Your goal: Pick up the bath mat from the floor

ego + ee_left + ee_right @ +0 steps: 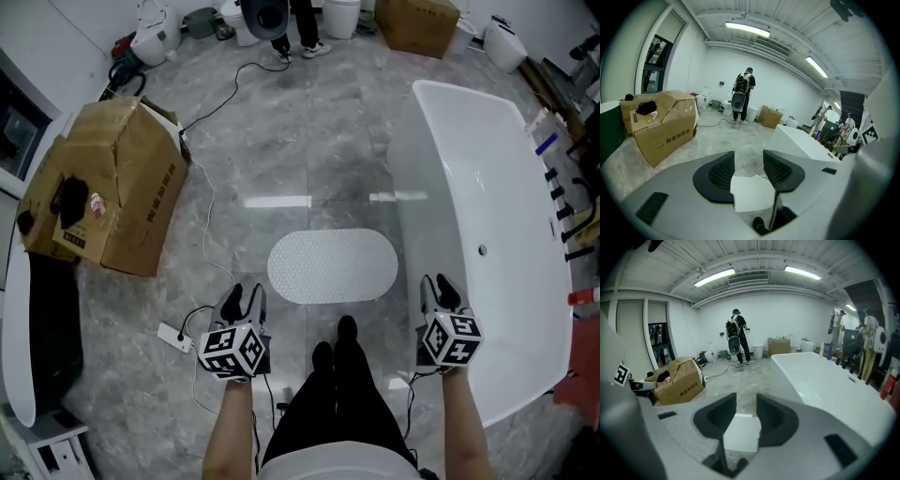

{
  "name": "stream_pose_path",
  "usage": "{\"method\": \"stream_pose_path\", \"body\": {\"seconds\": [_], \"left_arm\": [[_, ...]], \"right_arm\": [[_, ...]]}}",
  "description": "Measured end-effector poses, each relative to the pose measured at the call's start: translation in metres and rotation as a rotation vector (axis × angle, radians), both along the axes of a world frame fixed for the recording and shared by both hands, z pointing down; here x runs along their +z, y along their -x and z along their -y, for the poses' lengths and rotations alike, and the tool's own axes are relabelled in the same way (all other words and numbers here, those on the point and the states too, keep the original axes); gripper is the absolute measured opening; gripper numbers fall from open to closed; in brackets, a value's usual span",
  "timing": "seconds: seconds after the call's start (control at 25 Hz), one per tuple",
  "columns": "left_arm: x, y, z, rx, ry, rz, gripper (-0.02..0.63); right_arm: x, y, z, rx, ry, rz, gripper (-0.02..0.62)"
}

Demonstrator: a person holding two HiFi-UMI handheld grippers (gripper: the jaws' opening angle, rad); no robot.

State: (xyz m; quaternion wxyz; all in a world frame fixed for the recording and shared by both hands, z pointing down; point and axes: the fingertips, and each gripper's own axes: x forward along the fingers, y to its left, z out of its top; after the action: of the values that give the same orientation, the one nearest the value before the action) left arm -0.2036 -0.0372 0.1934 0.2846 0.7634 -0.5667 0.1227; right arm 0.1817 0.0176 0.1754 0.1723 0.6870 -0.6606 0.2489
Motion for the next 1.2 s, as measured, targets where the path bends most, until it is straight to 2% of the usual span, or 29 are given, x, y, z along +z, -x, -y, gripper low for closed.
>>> {"method": "stream_pose_path", "body": {"seconds": [0.28, 0.48, 0.68, 1.0, 1.2], "left_arm": [[0.053, -0.004, 0.027, -0.019, 0.036, 0.022, 0.192], [0.115, -0.016, 0.047, -0.023, 0.066, 0.053, 0.195], [0.200, -0.018, 0.068, -0.062, 0.079, 0.098, 0.199], [0.353, -0.007, 0.079, -0.140, 0.104, 0.109, 0.212], [0.449, 0.002, 0.072, -0.165, 0.120, 0.105, 0.216]], "right_arm": [[0.063, -0.008, 0.040, -0.021, 0.077, 0.014, 0.121], [0.134, -0.022, 0.063, -0.040, 0.125, 0.007, 0.121], [0.228, -0.023, 0.090, -0.087, 0.144, 0.039, 0.121], [0.376, -0.010, 0.125, -0.155, 0.131, 0.060, 0.121], [0.470, 0.015, 0.146, -0.241, 0.122, 0.050, 0.121]]}}
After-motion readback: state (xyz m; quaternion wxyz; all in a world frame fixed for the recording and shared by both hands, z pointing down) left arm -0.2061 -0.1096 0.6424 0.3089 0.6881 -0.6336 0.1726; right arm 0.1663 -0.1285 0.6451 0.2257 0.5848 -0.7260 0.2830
